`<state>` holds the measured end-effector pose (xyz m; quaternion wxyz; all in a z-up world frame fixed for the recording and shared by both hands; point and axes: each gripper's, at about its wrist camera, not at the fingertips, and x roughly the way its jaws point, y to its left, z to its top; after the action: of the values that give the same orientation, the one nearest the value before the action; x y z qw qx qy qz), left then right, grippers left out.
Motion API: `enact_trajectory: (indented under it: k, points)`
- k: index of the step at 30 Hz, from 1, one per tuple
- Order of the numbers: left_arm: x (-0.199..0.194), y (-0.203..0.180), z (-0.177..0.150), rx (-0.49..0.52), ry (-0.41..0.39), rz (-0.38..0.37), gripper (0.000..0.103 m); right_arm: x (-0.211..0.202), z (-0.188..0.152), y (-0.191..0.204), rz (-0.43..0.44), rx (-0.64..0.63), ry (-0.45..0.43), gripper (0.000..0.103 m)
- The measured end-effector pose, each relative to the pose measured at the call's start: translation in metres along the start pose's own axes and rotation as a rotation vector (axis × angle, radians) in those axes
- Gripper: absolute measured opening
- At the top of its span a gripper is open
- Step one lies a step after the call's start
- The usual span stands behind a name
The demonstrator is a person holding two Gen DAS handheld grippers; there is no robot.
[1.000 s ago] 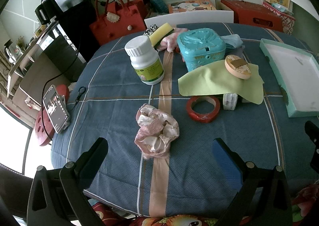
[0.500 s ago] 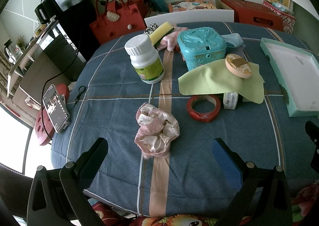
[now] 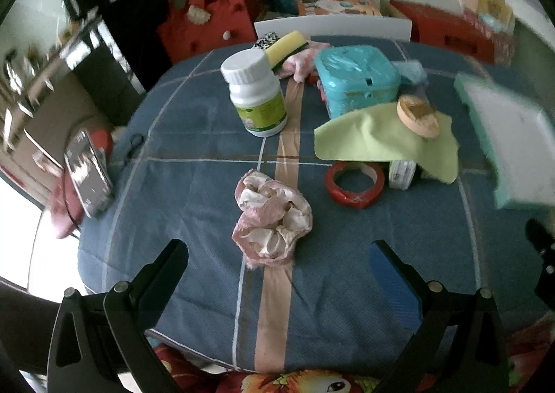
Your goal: Organize soft objects
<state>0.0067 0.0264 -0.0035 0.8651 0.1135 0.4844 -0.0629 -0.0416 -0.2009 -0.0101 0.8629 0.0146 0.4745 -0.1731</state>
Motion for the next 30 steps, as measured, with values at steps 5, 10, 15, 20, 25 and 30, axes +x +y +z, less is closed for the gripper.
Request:
enact_trajectory:
  k: [5, 10, 15, 20, 25, 30]
  points:
    - [0.013, 0.03, 0.006, -0.091, 0.05, -0.05, 0.103, -0.008, 0.011, 0.002, 0.101, 0.012, -0.058, 0.089]
    - [0.031, 0.044, 0.01, -0.108, 0.095, -0.064, 0.103, -0.01, 0.03, 0.029, 0.187, -0.033, -0.121, 0.089]
    - [0.052, 0.045, 0.012, -0.099, 0.139, -0.096, 0.103, 0.011, 0.051, 0.052, 0.28, -0.032, -0.065, 0.089]
    - [0.074, 0.04, 0.018, -0.085, 0.184, -0.126, 0.103, 0.034, 0.067, 0.061, 0.305, -0.004, -0.022, 0.089]
    - [0.091, 0.04, 0.026, -0.094, 0.205, -0.148, 0.102, 0.048, 0.084, 0.064, 0.282, 0.025, -0.03, 0.089]
    - [0.101, 0.031, 0.037, -0.071, 0.187, -0.149, 0.102, 0.06, 0.094, 0.073, 0.322, 0.024, -0.028, 0.089]
